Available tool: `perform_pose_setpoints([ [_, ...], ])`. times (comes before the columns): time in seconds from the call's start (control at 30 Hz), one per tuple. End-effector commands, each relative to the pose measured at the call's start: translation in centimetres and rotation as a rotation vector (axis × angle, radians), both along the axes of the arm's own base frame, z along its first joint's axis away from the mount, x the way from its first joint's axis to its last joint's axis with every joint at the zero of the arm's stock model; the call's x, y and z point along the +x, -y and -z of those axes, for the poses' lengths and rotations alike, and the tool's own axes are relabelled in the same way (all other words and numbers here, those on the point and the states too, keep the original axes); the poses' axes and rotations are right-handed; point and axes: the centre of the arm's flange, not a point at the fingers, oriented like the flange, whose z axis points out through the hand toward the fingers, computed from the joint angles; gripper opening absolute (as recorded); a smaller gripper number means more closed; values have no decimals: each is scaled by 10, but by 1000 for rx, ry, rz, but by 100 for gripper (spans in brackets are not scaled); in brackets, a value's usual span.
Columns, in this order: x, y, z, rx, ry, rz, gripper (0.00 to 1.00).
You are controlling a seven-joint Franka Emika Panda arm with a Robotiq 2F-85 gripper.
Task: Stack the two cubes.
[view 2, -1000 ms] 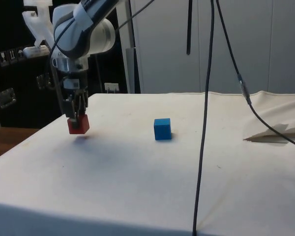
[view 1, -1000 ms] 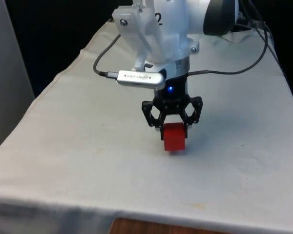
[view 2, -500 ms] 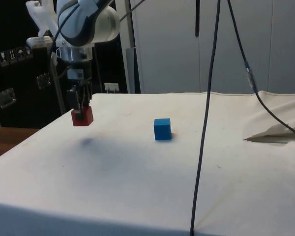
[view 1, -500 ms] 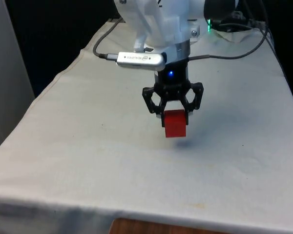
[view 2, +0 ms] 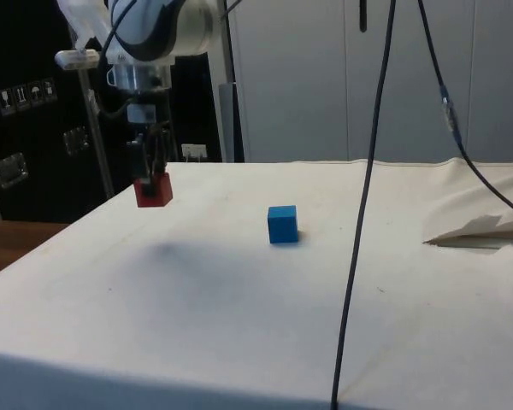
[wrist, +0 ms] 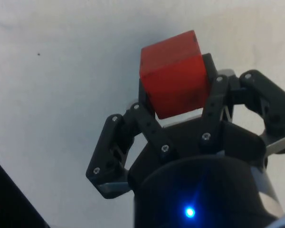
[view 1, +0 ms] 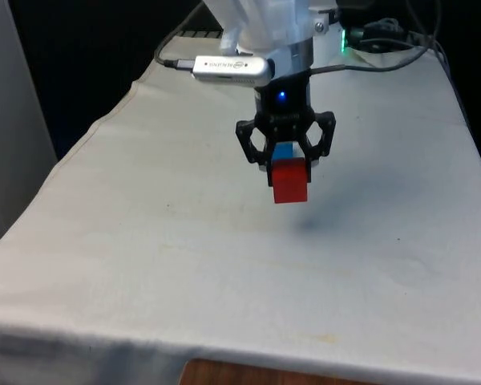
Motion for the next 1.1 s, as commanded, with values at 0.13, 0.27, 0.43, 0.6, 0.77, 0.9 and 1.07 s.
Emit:
perform_pose_setpoints([
  [0.13,-7,0,-6,3,-2,0,2],
  [0.27,-15,0,-14,0,3,-1,2],
  [0.43,-23,0,-21,2,-1,0,2],
  [0.6,-34,1,-28,6,-5,2,2],
  [0.77,-43,1,-35,7,-6,1,2],
  [0.9,-50,2,-40,9,-7,2,2],
  [1.07,-59,2,-46,11,-9,2,2],
])
